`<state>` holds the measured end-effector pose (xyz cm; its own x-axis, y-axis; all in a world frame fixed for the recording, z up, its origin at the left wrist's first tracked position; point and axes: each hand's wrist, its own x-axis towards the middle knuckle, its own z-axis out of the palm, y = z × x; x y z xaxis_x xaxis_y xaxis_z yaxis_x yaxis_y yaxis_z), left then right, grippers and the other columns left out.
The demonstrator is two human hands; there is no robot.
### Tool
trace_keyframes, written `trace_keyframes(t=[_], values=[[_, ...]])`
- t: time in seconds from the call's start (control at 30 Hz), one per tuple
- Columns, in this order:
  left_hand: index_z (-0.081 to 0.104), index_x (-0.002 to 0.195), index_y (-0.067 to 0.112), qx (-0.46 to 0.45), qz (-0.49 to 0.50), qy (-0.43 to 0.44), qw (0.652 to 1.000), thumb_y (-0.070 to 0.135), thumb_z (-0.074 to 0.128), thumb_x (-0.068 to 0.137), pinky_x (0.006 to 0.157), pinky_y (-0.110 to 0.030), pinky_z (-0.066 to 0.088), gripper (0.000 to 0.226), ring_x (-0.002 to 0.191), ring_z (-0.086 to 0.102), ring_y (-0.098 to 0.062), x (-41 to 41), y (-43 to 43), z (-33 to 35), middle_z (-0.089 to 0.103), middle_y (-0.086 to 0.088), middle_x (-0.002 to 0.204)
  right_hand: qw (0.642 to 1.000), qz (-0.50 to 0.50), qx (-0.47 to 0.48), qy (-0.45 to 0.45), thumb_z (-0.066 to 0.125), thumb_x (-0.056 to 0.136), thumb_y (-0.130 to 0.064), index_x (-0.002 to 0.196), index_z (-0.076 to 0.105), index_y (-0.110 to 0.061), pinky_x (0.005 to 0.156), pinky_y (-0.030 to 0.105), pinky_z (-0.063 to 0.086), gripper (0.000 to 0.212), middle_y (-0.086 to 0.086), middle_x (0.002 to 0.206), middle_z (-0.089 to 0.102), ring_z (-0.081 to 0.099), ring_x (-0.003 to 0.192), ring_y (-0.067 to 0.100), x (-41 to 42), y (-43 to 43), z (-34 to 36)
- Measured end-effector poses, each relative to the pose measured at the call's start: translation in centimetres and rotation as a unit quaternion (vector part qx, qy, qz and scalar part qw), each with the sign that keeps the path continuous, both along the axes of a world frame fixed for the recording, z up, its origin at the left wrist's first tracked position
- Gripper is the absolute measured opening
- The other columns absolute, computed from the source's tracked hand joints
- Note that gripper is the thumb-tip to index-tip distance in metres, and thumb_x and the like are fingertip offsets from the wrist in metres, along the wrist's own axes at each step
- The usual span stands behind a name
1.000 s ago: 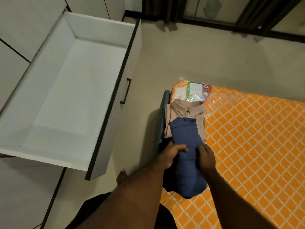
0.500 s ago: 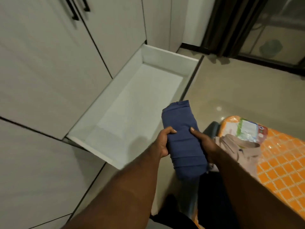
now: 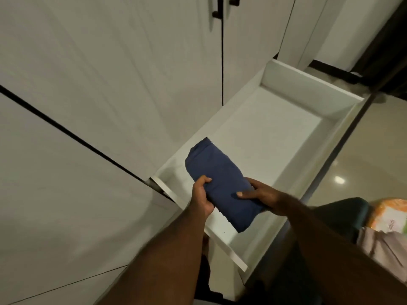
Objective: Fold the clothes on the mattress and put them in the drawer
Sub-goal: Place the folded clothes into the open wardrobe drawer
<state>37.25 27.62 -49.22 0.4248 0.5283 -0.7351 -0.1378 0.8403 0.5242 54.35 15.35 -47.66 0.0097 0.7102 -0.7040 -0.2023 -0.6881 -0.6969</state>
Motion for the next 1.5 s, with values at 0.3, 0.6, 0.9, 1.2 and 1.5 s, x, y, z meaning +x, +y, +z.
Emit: trace_keyframes(t=[0.3, 0.6, 0.9, 1.2, 1.5], values=[[0.065, 0.128, 0.020, 0.011, -0.010, 0.094, 0.995, 0.034, 0.065, 0.089, 0.101, -0.052, 0.052, 0.042, 0.114, 0.066, -0.034, -2.0, 7.6, -5.4, 0.072, -0.008, 0.123, 0.999, -0.033, -0.031, -0.011, 0.081, 0.078, -0.032, 0.128, 0.061, -0.046, 0.080, 0.054, 0.062, 0.056, -0.004, 0.124, 0.071, 0.068, 0.110, 0.033, -1.9, 5.9, -6.3], [0.052, 0.142, 0.008, -0.086, -0.032, 0.199, 0.976, 0.046, 0.052, 0.103, 0.101, -0.051, 0.048, 0.054, 0.132, 0.052, -0.037, -1.6, 14.4, -11.4, 0.057, -0.014, 0.142, 0.995, 0.046, -0.082, -0.037, 0.073, 0.085, -0.023, 0.133, 0.056, -0.044, 0.081, 0.051, 0.062, 0.055, -0.001, 0.126, 0.067, 0.065, 0.109, 0.032, -2.1, 11.5, -12.4], [0.041, 0.152, 0.007, -0.061, -0.045, 0.320, 0.944, 0.030, 0.047, 0.104, 0.119, -0.050, 0.030, 0.053, 0.143, 0.037, -0.032, -2.7, 16.5, -17.5, 0.041, -0.011, 0.156, 0.983, 0.097, -0.151, -0.035, 0.070, 0.091, -0.019, 0.127, 0.054, -0.042, 0.087, 0.058, 0.059, 0.045, 0.005, 0.127, 0.062, 0.061, 0.114, 0.034, -4.4, 15.7, -18.7], [0.045, 0.145, 0.006, 0.071, -0.185, 0.496, 0.845, 0.023, 0.053, 0.096, 0.105, -0.042, 0.049, 0.052, 0.131, 0.053, -0.035, -0.5, 17.8, -16.9, 0.050, -0.016, 0.147, 0.975, 0.143, -0.143, -0.087, 0.068, 0.093, -0.017, 0.142, 0.048, -0.041, 0.089, 0.054, 0.059, 0.057, 0.005, 0.132, 0.059, 0.057, 0.118, 0.033, -6.2, 16.7, -22.8], [0.028, 0.154, 0.004, 0.030, -0.506, 0.519, 0.688, 0.044, 0.043, 0.106, 0.116, -0.038, 0.031, 0.064, 0.144, 0.036, -0.032, 0.3, 18.5, -18.5, 0.035, -0.014, 0.158, 0.946, 0.134, -0.165, -0.245, 0.086, 0.070, -0.045, 0.127, 0.058, -0.022, 0.096, 0.044, 0.054, 0.067, 0.005, 0.124, 0.065, 0.062, 0.108, 0.027, -5.3, 16.3, -23.7]])
